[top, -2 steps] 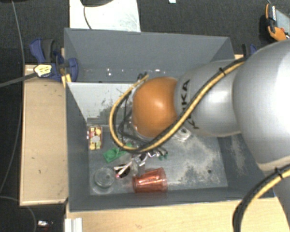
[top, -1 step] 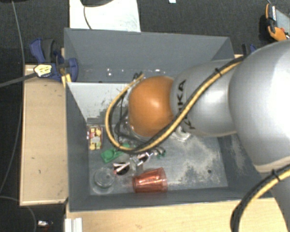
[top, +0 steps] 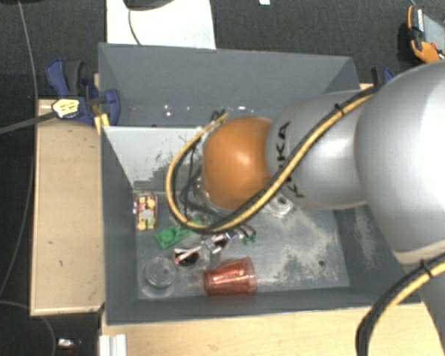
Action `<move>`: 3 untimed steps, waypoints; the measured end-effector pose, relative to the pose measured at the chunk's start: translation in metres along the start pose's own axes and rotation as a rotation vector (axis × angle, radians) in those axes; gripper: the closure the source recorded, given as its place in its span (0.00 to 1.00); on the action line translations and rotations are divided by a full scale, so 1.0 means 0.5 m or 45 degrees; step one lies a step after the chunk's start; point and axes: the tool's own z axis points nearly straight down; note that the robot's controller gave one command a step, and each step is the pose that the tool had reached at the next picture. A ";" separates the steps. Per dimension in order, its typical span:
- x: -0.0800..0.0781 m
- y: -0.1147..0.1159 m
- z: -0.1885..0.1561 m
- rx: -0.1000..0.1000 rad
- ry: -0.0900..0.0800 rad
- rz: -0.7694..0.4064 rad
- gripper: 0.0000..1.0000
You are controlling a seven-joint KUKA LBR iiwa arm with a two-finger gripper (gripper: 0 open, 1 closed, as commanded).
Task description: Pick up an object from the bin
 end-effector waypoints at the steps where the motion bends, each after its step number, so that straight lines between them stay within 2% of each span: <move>1: -0.011 0.011 0.001 0.004 0.000 -0.055 1.00; 2: -0.011 0.010 0.001 0.004 0.000 -0.053 1.00; 3: -0.005 0.012 -0.025 0.000 0.015 -0.050 1.00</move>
Offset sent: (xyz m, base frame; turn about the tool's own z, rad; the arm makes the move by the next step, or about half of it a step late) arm 0.0000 0.0000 0.0000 0.0000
